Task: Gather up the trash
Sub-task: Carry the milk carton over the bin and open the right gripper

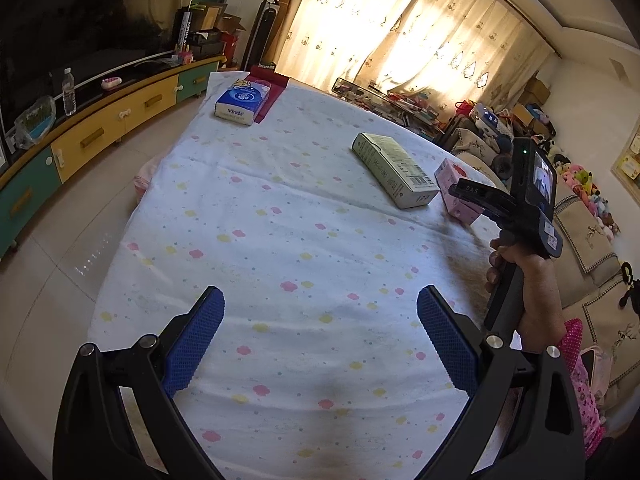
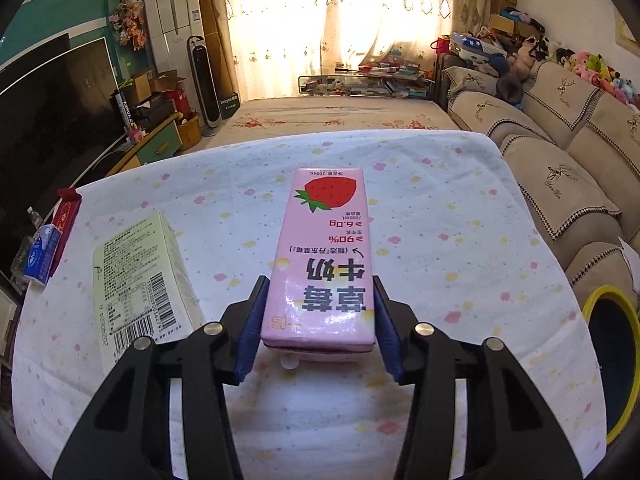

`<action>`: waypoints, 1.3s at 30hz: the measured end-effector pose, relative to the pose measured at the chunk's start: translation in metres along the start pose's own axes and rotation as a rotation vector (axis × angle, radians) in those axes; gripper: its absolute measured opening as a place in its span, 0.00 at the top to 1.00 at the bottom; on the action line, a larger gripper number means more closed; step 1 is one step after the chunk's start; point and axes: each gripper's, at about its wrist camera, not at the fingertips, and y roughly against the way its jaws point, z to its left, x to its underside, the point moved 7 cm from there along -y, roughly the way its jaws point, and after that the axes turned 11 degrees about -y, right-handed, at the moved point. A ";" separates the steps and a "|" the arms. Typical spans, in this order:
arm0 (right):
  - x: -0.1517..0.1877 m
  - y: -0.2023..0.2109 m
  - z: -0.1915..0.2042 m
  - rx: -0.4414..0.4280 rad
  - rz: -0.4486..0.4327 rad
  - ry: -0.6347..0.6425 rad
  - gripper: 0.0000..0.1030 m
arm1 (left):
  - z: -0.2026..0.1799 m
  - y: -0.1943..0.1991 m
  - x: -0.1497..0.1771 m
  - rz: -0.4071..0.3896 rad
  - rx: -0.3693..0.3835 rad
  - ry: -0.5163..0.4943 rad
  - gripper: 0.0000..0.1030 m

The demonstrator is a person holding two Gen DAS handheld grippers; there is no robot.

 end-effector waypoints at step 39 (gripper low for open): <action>0.033 0.187 -0.232 -0.167 -0.093 -0.201 0.55 | -0.140 -0.009 0.006 0.026 0.051 -0.234 0.07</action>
